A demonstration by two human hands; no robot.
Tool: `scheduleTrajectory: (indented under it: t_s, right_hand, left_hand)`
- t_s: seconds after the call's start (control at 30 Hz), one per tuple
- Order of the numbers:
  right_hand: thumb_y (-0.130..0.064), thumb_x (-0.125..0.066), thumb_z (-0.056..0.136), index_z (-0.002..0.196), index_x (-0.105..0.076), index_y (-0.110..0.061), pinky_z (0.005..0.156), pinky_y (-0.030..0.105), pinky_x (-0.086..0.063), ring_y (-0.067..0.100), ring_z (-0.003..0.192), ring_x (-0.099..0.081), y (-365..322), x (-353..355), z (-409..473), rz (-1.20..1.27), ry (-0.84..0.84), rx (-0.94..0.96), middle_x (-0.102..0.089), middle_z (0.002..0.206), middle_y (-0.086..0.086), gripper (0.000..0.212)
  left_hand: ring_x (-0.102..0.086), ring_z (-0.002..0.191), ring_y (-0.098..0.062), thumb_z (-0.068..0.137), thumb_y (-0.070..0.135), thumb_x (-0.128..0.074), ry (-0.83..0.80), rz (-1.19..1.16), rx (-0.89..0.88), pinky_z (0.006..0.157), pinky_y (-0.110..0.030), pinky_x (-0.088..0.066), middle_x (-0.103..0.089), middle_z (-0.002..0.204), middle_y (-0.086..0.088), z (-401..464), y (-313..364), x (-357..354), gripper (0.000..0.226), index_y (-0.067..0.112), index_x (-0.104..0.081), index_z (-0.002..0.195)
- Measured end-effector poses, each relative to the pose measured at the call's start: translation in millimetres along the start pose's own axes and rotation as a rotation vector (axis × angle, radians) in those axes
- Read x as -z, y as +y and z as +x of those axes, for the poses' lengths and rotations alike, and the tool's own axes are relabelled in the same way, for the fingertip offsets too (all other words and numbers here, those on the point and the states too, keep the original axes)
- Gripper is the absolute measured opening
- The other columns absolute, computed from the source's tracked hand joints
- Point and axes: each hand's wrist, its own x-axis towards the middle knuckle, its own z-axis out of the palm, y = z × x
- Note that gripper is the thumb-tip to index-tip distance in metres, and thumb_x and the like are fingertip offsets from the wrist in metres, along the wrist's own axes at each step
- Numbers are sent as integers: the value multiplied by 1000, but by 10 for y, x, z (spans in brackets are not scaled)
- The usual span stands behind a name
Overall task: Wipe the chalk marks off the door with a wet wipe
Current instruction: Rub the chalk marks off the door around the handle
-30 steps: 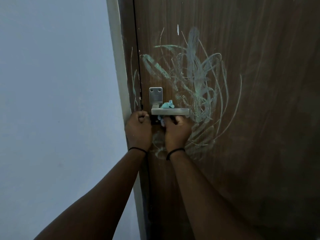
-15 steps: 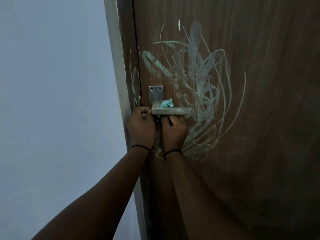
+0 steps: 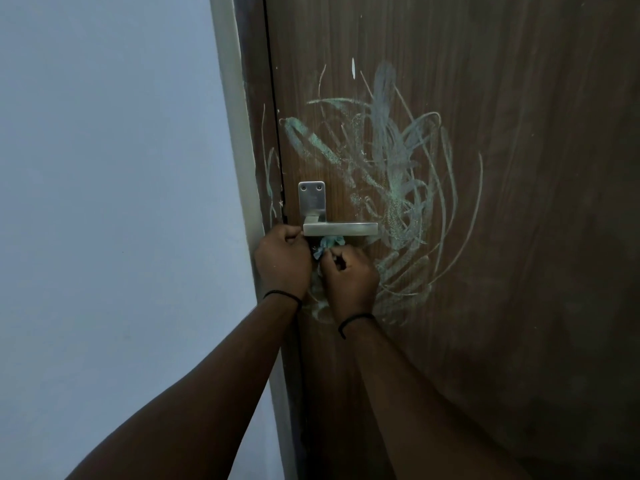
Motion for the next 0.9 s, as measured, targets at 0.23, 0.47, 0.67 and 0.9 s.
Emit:
scheduleTrajectory:
  t_s: [0.23,0.47,0.67,0.9]
  right_hand:
    - [-17,-68,85,69,-64,-9,59,30,-47,22,64,-58,-40,-107,67,71,32,-73,-63,70,8,18]
    - [-16,-62,89,88,-60,-16,61,28,-49,15,72,-63,157,335,-130,226,156,-260,-66,81,4,2]
    - [-17,-65,86,91,-65,-16,68,7,-38,1,78,-51,-634,487,687,-79,51,353,-60,88,-8,5]
    - [-2,-55,86,91,-71,-7,67,24,-37,24,82,-60,-906,213,1090,-472,-316,506,-66,93,13,18]
  left_hand:
    - [-68,75,-16,87,14,-66,-31,-2,26,72,-33,-59,-74,82,-2,23,45,52,13,14,-77,93]
    - [-64,89,-13,92,11,-58,-5,-36,45,85,-32,-55,-71,94,1,11,87,83,17,16,-74,98]
    - [-55,76,-1,98,20,-51,61,-112,-18,62,2,-37,-64,89,9,-21,316,91,22,15,-73,101]
    - [-60,109,-16,97,11,-49,-20,-77,16,92,-22,-45,-67,121,-6,-35,372,182,30,8,-67,121]
